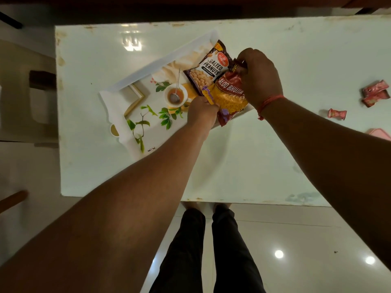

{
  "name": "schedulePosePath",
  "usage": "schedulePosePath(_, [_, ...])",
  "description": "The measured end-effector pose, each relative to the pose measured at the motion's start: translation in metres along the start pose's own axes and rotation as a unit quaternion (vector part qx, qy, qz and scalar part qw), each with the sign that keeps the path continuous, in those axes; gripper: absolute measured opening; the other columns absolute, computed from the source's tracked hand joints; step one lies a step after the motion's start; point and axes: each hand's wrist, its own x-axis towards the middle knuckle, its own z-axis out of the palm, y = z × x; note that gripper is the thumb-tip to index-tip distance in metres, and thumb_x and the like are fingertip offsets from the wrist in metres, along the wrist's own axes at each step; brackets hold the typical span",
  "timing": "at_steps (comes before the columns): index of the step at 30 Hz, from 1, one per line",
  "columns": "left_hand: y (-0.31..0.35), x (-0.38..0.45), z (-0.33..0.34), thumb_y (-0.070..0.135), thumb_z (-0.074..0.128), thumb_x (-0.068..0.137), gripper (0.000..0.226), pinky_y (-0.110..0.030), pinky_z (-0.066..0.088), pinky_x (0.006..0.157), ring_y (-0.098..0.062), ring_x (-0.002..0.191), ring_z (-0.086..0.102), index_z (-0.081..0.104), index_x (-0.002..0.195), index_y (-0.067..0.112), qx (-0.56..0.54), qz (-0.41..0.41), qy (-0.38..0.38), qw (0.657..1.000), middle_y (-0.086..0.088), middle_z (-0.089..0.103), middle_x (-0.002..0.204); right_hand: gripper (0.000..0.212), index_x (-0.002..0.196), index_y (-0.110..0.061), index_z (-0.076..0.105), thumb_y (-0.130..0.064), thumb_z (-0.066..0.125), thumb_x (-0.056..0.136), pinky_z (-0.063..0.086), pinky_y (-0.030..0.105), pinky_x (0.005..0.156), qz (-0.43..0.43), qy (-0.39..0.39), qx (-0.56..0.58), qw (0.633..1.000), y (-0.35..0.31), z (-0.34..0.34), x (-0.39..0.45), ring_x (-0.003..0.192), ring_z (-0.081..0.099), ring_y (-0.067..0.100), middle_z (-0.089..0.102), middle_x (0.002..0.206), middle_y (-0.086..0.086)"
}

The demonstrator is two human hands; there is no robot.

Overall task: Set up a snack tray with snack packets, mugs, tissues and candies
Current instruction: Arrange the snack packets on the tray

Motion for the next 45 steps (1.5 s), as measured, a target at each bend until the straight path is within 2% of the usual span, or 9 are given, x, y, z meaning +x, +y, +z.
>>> schedulePosePath(5, [-0.008,0.014,0.0,0.008,0.068,0.069,0.018,-0.047,0.056,0.092,-0.027,0.096,0.071,0.067,0.083,0.018,-0.013,0.001,-0.01,1.0,-0.008,0.074,0.099,0.022,0.104,-0.01,0.058,-0.008,0.048,0.084,0.052,0.041,0.082,0.042,0.004,0.067,0.997,0.004,-0.002,-0.003,0.096,0.058,0.023,0.064,0.107,0.007])
schedulePosePath(9, [0.007,-0.005,0.0,-0.003,0.058,0.088,0.031,-0.017,0.056,0.07,-0.01,0.086,0.068,0.064,0.115,0.011,-0.002,0.018,-0.073,0.997,0.004,0.07,0.099,0.024,0.105,-0.01,0.054,-0.004,0.049,0.083,0.053,0.046,0.082,0.051,-0.002,0.075,0.996,0.012,-0.001,-0.004,0.095,0.059,0.026,0.063,0.107,0.008])
schedulePosePath(12, [0.009,-0.006,-0.001,0.008,0.063,0.083,0.033,-0.03,0.056,0.088,-0.017,0.099,0.069,0.066,0.114,0.017,0.031,0.009,-0.091,0.995,0.001,0.072,0.108,0.027,0.107,-0.012,0.052,-0.003,0.05,0.082,0.053,0.045,0.081,0.063,-0.004,0.076,0.995,0.017,-0.001,-0.001,0.094,0.059,0.024,0.063,0.107,0.006])
schedulePosePath(16, [0.013,-0.003,-0.006,0.009,0.052,0.093,0.032,-0.037,0.051,0.097,-0.033,0.118,0.059,0.059,0.124,0.003,0.134,-0.009,0.003,0.991,-0.015,0.062,0.127,0.028,0.114,-0.013,0.053,-0.016,0.056,0.086,0.049,0.031,0.083,0.042,0.017,0.079,0.996,0.015,-0.003,0.007,0.098,0.058,0.018,0.06,0.113,0.004])
schedulePosePath(21, [0.016,0.02,-0.022,0.015,0.051,0.089,0.037,-0.019,0.04,0.073,-0.034,0.12,0.053,0.056,0.124,0.005,0.089,0.039,0.157,0.983,-0.016,0.053,0.137,0.043,0.125,-0.01,0.052,-0.039,0.048,0.094,0.043,0.034,0.094,-0.009,-0.029,0.02,0.999,-0.009,0.0,0.042,0.112,0.054,0.025,0.061,0.12,0.009])
schedulePosePath(24, [0.034,0.025,-0.021,0.021,0.051,0.084,0.024,-0.041,0.046,0.099,-0.032,0.112,0.059,0.061,0.105,0.024,0.066,0.034,0.101,0.992,-0.011,0.065,0.115,0.05,0.129,-0.009,0.051,-0.045,0.048,0.094,0.043,0.038,0.097,0.026,-0.127,-0.03,0.991,-0.025,0.005,0.066,0.119,0.052,0.031,0.058,0.128,0.015])
schedulePosePath(30, [0.019,0.093,-0.018,0.019,0.047,0.072,0.037,-0.058,0.044,0.1,-0.026,0.104,0.067,0.067,0.096,0.038,0.034,0.05,0.025,0.998,0.006,0.075,0.102,0.038,0.119,-0.009,0.062,-0.035,0.061,0.09,0.044,0.03,0.09,0.037,-0.14,-0.032,0.989,-0.038,0.005,0.084,0.116,0.056,0.027,0.061,0.125,0.012])
schedulePosePath(39, [0.072,0.024,-0.008,-0.008,0.042,0.092,0.046,-0.019,0.054,0.076,-0.014,0.102,0.062,0.055,0.132,0.011,0.029,0.096,-0.032,0.994,-0.004,0.065,0.119,0.037,0.117,-0.016,0.063,-0.038,0.062,0.088,0.049,0.027,0.081,0.077,-0.102,0.06,0.99,-0.011,-0.006,0.084,0.101,0.061,0.019,0.064,0.117,0.005])
schedulePosePath(45, [0.073,0.019,-0.009,0.003,0.047,0.093,0.043,-0.033,0.051,0.094,-0.02,0.116,0.06,0.053,0.134,0.013,0.064,0.086,-0.013,0.994,-0.005,0.064,0.125,0.05,0.134,-0.012,0.052,-0.037,0.06,0.091,0.05,0.029,0.098,0.105,-0.096,0.145,0.979,-0.01,-0.009,0.084,0.113,0.061,0.017,0.064,0.124,0.006])
